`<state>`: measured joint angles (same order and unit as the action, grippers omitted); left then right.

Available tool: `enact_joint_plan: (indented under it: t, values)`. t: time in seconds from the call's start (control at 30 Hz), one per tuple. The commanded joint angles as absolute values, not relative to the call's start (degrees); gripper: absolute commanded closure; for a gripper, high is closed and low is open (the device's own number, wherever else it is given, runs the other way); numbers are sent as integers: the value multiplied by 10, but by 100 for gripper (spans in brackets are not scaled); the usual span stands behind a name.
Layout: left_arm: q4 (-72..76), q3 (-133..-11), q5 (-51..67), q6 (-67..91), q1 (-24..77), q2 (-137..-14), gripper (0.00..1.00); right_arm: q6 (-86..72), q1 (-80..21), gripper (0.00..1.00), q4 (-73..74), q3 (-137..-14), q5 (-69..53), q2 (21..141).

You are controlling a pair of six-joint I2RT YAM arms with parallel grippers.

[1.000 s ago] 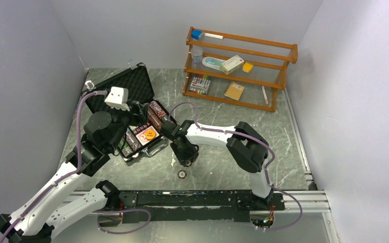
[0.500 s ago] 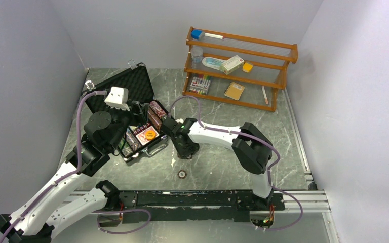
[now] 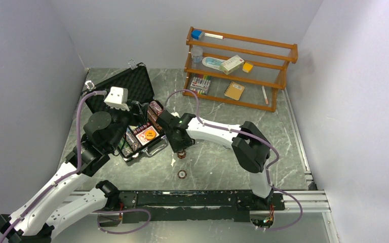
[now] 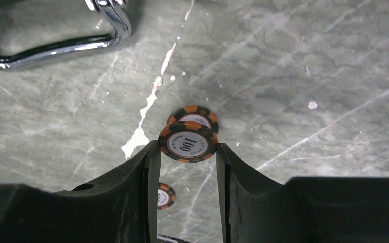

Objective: Pack up texas hold em set

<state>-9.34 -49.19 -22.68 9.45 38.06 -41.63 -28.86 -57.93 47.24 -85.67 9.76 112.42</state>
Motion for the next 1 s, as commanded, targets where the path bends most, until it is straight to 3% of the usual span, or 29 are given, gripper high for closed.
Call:
enact_joint_plan:
  t: [0.0, 0.7, 0.97]
  values:
    - [-91, -489, -236, 92, 378, -412, 28, -285, -575, 56, 462, -882, 88, 1154]
    - [-91, -488, -236, 93, 377, -415, 28, -284, -571, 54, 471, -868, 86, 1184]
    - [-91, -488, -234, 93, 378, -415, 28, -284, -571, 47, 487, -874, 86, 1168]
